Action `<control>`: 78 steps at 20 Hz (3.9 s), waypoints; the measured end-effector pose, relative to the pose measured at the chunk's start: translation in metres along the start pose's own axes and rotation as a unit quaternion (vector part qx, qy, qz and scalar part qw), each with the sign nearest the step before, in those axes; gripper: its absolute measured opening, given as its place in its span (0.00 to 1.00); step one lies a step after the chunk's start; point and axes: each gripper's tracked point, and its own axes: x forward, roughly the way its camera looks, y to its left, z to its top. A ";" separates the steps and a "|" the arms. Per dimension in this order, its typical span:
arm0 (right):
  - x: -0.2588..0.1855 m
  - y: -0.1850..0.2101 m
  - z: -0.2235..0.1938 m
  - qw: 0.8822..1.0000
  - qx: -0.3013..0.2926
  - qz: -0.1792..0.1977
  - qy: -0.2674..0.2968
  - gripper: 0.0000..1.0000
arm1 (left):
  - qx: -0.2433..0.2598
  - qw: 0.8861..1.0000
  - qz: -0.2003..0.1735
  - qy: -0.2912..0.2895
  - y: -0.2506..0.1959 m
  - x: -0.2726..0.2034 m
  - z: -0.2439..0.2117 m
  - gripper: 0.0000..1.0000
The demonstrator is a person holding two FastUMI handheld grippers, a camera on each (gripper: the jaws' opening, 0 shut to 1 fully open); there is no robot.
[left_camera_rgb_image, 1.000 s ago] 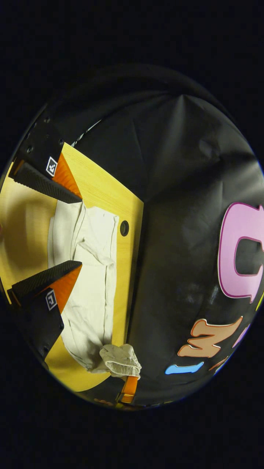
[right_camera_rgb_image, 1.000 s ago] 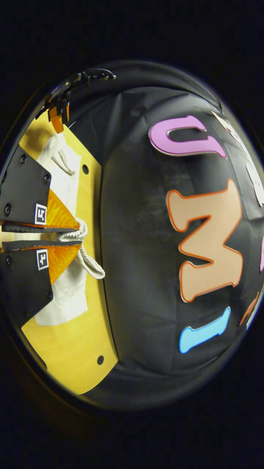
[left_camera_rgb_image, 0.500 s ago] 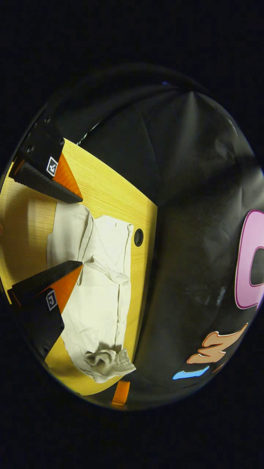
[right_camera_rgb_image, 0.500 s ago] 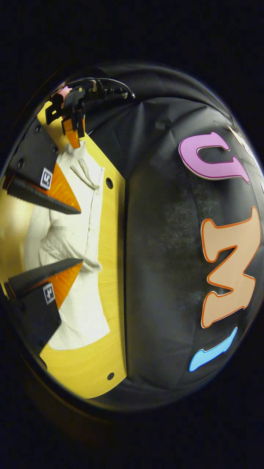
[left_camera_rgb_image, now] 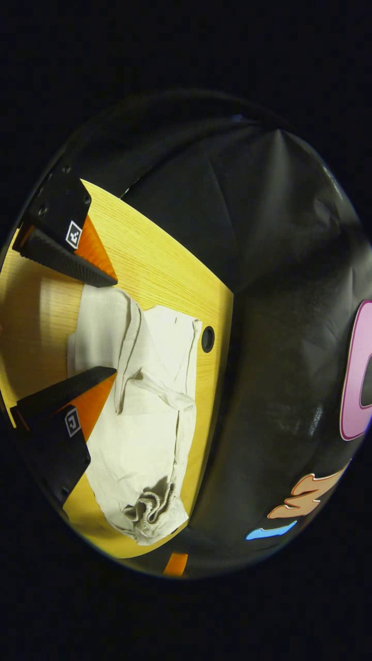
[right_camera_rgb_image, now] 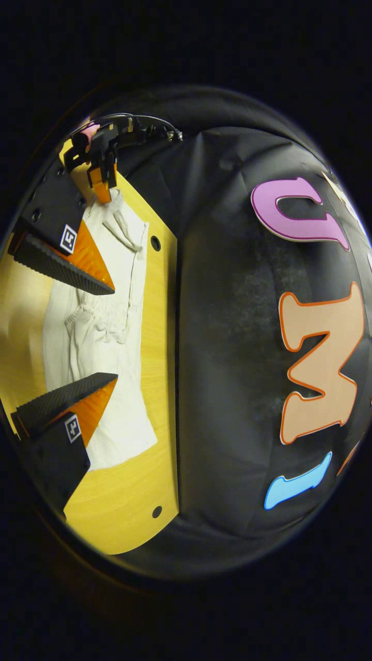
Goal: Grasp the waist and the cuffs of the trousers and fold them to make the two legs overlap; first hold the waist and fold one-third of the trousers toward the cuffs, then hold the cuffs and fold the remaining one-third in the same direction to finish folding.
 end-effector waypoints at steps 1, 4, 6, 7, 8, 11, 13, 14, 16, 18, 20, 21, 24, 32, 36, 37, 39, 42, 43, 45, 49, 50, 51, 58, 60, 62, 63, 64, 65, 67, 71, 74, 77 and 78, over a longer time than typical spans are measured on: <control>-0.002 -0.005 0.000 1.000 0.004 -0.006 0.000 0.96 | 0.004 1.000 0.004 0.002 0.000 0.001 0.000 0.95; -0.013 -0.019 -0.003 1.000 0.007 -0.022 0.004 0.96 | 0.020 1.000 0.009 0.007 0.005 0.000 -0.001 0.89; -0.019 -0.027 -0.005 0.999 0.008 -0.031 0.005 0.96 | 0.027 1.000 -0.003 0.008 0.004 0.002 0.000 0.80; -0.021 -0.031 -0.007 0.999 0.008 -0.033 0.007 0.96 | 0.031 0.999 -0.003 0.013 0.003 0.001 -0.002 0.71; -0.024 -0.035 -0.008 0.999 0.007 -0.038 0.009 0.96 | 0.031 0.999 -0.011 0.012 0.001 0.003 -0.001 0.70; -0.032 -0.044 -0.011 0.999 0.006 -0.046 0.013 0.96 | 0.014 1.000 -0.024 0.001 -0.009 0.004 0.001 0.33; -0.038 -0.049 -0.011 0.999 0.006 -0.049 0.014 0.96 | 0.002 1.000 -0.022 -0.005 -0.012 0.004 0.002 0.11; -0.040 -0.052 -0.012 0.999 0.004 -0.052 0.015 0.96 | -0.005 1.000 -0.020 -0.007 -0.012 0.004 0.001 0.07; -0.046 -0.059 -0.014 0.998 -0.003 -0.057 0.018 0.96 | -0.020 1.000 -0.009 -0.014 -0.012 0.005 0.004 0.04; -0.051 -0.065 -0.015 0.998 -0.006 -0.061 0.020 0.96 | -0.035 0.999 0.001 -0.014 -0.013 0.004 0.004 0.01; -0.055 -0.072 -0.014 0.998 -0.008 -0.065 0.020 0.96 | -0.061 0.998 -0.001 -0.020 -0.018 0.002 0.011 0.00; -0.058 -0.076 -0.015 0.998 -0.007 -0.066 0.020 0.96 | -0.079 0.997 -0.003 -0.022 -0.022 0.000 0.015 0.00; -0.064 -0.087 -0.016 0.997 0.002 -0.069 0.023 0.96 | -0.113 0.993 -0.010 -0.041 -0.033 -0.009 0.034 0.00; -0.076 -0.120 -0.021 0.998 0.014 -0.060 0.031 0.96 | -0.090 0.991 -0.056 -0.087 -0.125 -0.035 0.093 0.00; -0.083 -0.144 -0.022 0.998 0.020 -0.053 0.033 0.96 | -0.073 0.988 -0.087 -0.107 -0.192 -0.040 0.124 0.00; -0.085 -0.151 -0.022 0.998 0.019 -0.053 0.035 0.96 | -0.062 0.987 -0.098 -0.114 -0.212 -0.044 0.134 0.00; -0.087 -0.166 -0.025 0.998 0.015 -0.053 0.040 0.96 | -0.024 0.984 -0.117 -0.130 -0.251 -0.053 0.148 0.00; -0.093 -0.187 -0.032 0.997 0.012 -0.052 0.047 0.96 | 0.020 0.978 -0.150 -0.144 -0.316 -0.067 0.160 0.00; -0.095 -0.194 -0.034 0.997 0.012 -0.051 0.049 0.96 | 0.030 0.976 -0.163 -0.141 -0.338 -0.071 0.157 0.00; -0.098 -0.208 -0.037 0.997 0.014 -0.053 0.053 0.96 | 0.049 0.972 -0.187 -0.136 -0.375 -0.073 0.147 0.00; -0.102 -0.229 -0.041 0.997 0.022 -0.055 0.056 0.97 | 0.108 0.965 -0.208 -0.117 -0.431 -0.074 0.108 0.00; -0.105 -0.233 -0.040 0.997 0.023 -0.056 0.055 0.92 | 0.124 0.963 -0.213 -0.110 -0.441 -0.074 0.094 0.00; -0.105 -0.237 -0.041 0.997 0.024 -0.057 0.054 0.92 | 0.137 0.961 -0.219 -0.102 -0.449 -0.072 0.080 0.01; -0.118 -0.246 -0.040 0.997 0.026 -0.059 0.048 0.97 | 0.176 0.948 -0.261 -0.053 -0.496 -0.082 0.013 0.73; -0.122 -0.244 -0.036 0.997 0.024 -0.056 0.041 0.97 | 0.170 0.951 -0.249 -0.063 -0.486 -0.089 0.014 1.00; -0.126 -0.238 -0.030 0.998 0.027 -0.051 0.032 0.96 | 0.163 0.956 -0.233 -0.077 -0.470 -0.097 0.022 0.98; -0.128 -0.234 -0.026 0.998 0.027 -0.048 0.024 0.97 | 0.163 0.958 -0.222 -0.083 -0.459 -0.102 0.028 0.97; -0.130 -0.229 -0.021 0.999 0.026 -0.045 0.016 0.97 | 0.162 0.960 -0.212 -0.089 -0.446 -0.108 0.033 0.97; -0.131 -0.225 -0.017 0.999 0.023 -0.042 0.009 0.97 | 0.160 0.961 -0.205 -0.091 -0.436 -0.113 0.036 0.97; -0.136 -0.215 -0.008 0.999 0.017 -0.035 -0.005 0.96 | 0.150 0.966 -0.188 -0.095 -0.411 -0.127 0.041 0.97; -0.149 -0.190 0.011 0.999 0.006 -0.019 -0.040 0.97 | 0.122 0.976 -0.154 -0.099 -0.361 -0.149 0.047 0.97; -0.161 -0.173 0.020 0.998 -0.005 -0.012 -0.064 0.96 | 0.103 0.981 -0.130 -0.102 -0.335 -0.164 0.053 0.98; -0.176 -0.159 0.029 0.996 -0.015 -0.008 -0.092 0.96 | 0.090 0.983 -0.114 -0.111 -0.311 -0.178 0.056 0.98; -0.181 -0.156 0.031 0.994 -0.022 -0.007 -0.102 0.96 | 0.084 0.984 -0.112 -0.110 -0.306 -0.182 0.054 0.98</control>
